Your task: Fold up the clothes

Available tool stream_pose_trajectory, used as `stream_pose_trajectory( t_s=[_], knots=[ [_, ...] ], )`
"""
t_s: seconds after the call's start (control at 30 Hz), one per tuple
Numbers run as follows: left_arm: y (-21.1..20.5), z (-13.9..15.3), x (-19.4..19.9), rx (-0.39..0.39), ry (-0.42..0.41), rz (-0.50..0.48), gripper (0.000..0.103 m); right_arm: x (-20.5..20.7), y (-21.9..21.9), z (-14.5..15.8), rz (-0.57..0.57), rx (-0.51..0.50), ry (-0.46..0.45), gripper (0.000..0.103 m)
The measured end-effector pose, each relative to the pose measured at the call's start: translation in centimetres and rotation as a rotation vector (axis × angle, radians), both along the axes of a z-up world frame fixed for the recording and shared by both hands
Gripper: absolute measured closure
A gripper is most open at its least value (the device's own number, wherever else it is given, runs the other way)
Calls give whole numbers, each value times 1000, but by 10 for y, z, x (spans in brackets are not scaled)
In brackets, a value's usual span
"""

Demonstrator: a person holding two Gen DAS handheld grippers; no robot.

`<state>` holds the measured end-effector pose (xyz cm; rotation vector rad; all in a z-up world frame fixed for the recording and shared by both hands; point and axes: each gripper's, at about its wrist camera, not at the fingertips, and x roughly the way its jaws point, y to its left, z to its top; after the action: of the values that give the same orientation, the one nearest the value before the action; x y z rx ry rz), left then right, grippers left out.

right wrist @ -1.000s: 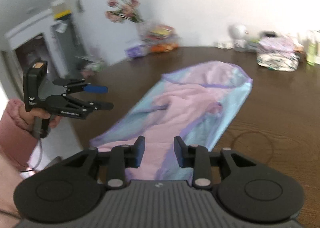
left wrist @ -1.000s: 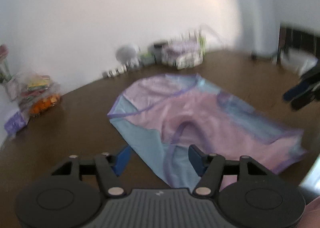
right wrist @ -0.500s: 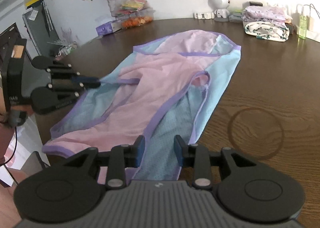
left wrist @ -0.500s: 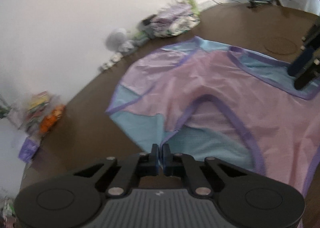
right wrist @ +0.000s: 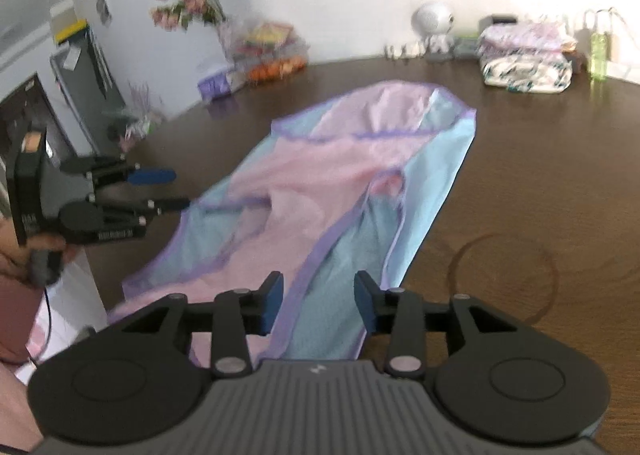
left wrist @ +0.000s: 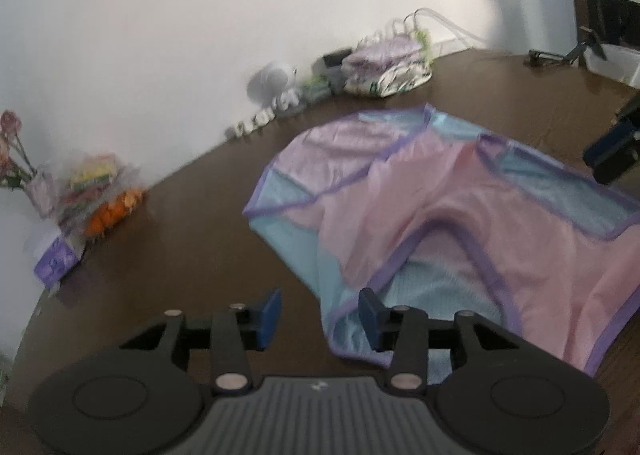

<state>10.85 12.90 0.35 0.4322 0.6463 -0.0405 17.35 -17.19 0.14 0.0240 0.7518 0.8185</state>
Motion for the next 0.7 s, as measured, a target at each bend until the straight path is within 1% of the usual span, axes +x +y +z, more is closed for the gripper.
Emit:
stream_pose_trajectory(
  t_s=[0.1,0.17,0.23,0.27,0.3,0.4,0.43,0.5,0.57,0.6,0.63,0.7],
  knots=[
    [-17,2,4,8,-5,-76,62,9,5,9,-40,-82,-46,63],
    [-30,2,9,17,-1,-139,62,19,14,11,-51,-154,-75,63],
    [-41,-1,17,27,11,-181,63,31,28,10,-41,-215,-92,64],
    [-42,-4,21,29,23,-187,64,39,34,9,-32,-231,-88,64],
    [-43,-8,24,28,37,-189,70,47,41,8,-22,-243,-82,65],
    [-44,-18,34,27,78,-196,77,70,59,2,6,-288,-70,68],
    [-42,-21,36,21,90,-187,77,75,65,-1,15,-307,-70,71],
    [-35,-27,39,4,110,-165,77,84,74,-7,26,-344,-61,73],
    [-29,-27,37,-26,110,-157,78,90,81,-12,41,-368,-50,80],
    [-27,-27,36,-36,109,-156,79,90,82,-13,55,-369,-46,93],
    [-26,-28,35,-42,107,-156,80,90,83,-14,71,-369,-42,99],
    [-27,-28,34,-47,104,-160,85,80,83,-10,80,-410,-117,99]
  ],
)
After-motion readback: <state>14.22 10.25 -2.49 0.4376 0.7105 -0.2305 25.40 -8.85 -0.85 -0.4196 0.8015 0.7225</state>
